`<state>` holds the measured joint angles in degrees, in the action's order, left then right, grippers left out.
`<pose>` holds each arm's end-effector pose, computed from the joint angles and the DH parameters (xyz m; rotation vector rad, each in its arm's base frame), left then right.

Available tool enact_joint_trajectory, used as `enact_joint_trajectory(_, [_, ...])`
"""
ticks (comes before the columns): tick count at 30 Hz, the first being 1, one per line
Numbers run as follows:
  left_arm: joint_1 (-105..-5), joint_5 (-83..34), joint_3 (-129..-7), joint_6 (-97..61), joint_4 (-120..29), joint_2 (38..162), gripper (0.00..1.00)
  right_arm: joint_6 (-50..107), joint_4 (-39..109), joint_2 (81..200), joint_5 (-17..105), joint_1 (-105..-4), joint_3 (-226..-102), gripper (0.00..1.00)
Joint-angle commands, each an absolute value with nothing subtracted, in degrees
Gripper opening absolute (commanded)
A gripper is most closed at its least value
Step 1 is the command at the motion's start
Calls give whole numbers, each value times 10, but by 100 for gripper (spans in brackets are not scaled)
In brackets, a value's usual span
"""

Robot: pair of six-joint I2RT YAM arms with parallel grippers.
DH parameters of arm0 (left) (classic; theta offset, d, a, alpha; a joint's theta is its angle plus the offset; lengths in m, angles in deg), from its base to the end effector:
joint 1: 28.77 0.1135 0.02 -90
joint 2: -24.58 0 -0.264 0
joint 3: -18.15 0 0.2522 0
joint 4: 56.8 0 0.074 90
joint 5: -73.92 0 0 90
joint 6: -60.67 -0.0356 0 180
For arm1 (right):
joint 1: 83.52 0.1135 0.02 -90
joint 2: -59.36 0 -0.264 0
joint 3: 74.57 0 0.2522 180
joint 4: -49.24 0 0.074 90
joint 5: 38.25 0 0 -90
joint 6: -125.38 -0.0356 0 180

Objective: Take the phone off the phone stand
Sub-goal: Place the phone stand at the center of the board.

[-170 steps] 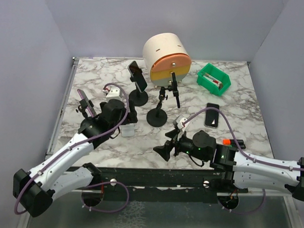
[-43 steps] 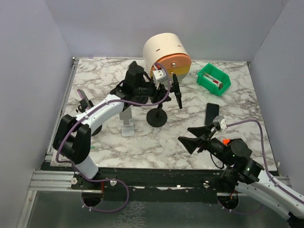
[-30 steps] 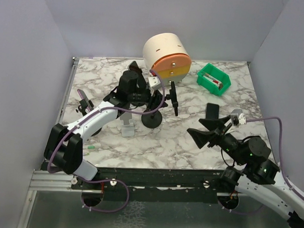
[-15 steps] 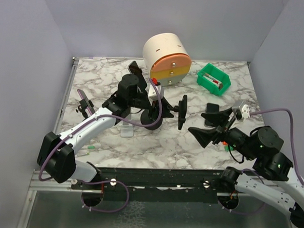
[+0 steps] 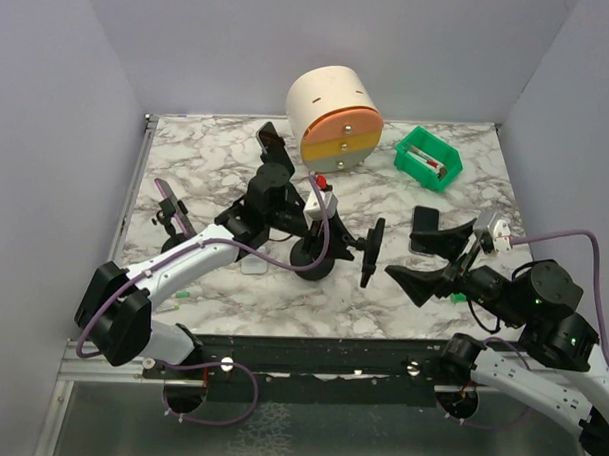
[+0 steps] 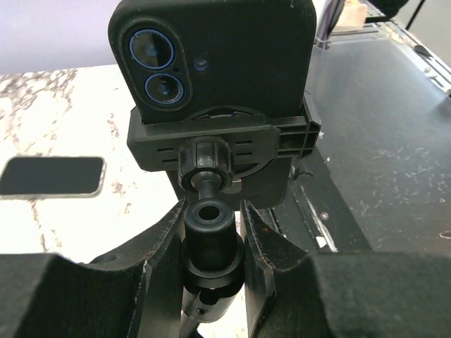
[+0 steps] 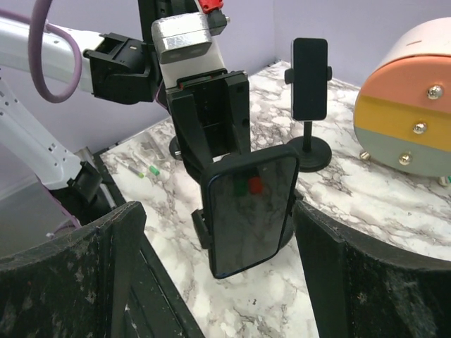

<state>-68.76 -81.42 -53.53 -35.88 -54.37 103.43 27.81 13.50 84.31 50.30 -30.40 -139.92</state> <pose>0.2143 -0.2219 0.3262 1.4511 1.1451 -1.3932 0.0484 0.0661 0.3972 -0.6204 1.4227 0.8675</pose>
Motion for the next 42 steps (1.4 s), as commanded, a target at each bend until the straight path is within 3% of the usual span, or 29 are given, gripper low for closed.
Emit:
enact_joint_trajectory(1, [-716,-854,-522,-321,-679,1010,0,294,101,833,495,-305,-1411,91])
enact_joint_trajectory(22, [-723,-819,-436,-265,-749,1051,1,289,130,816,503,-306,-1379,91])
enact_joint_trajectory(26, [-711,-810,-429,-264,-749,1043,10,291,130,819,508,-305,-1378,91])
enact_joint_trajectory(28, [-699,-804,-425,-261,-750,1036,21,291,131,820,513,-306,-1375,91])
enact_joint_trajectory(35, [-666,-771,-394,-267,-750,1008,32,272,160,820,537,-305,-1342,91])
enact_joint_trajectory(42, [-663,-745,-367,-276,-750,983,50,245,207,844,520,-306,-1314,91])
